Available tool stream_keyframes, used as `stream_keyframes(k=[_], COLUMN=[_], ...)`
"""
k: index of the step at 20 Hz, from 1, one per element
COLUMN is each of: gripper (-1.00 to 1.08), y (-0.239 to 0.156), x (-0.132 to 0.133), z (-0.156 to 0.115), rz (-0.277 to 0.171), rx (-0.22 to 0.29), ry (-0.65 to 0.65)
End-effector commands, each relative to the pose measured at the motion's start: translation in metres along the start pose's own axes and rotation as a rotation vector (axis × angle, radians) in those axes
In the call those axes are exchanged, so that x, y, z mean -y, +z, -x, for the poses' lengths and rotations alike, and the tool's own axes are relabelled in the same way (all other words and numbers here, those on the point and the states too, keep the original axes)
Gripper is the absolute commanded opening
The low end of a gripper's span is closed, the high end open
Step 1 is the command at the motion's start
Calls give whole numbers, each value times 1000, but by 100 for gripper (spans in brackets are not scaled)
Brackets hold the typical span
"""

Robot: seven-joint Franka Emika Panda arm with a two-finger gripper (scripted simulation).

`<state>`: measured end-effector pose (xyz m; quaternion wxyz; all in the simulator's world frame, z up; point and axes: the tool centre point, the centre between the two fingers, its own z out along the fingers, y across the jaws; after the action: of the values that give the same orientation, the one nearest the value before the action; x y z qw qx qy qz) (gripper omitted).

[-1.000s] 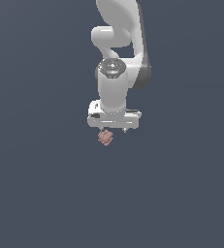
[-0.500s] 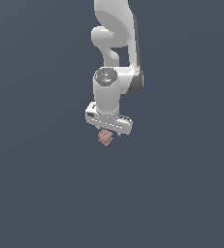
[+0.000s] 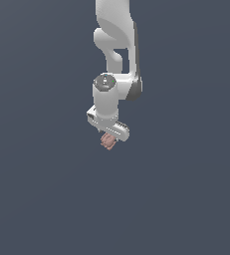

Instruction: Pick up the object and move it to a goal position.

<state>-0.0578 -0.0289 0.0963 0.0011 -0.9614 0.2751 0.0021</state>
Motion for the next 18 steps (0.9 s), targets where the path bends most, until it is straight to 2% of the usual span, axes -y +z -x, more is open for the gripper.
stream_keyframes(k=[1, 10, 18], gripper=[100, 100, 100], y=[3, 8, 42], x=[-3, -5, -6], z=[1, 2, 2], rz=[0, 1, 1], rx=[-3, -4, -4], ry=[31, 47, 50])
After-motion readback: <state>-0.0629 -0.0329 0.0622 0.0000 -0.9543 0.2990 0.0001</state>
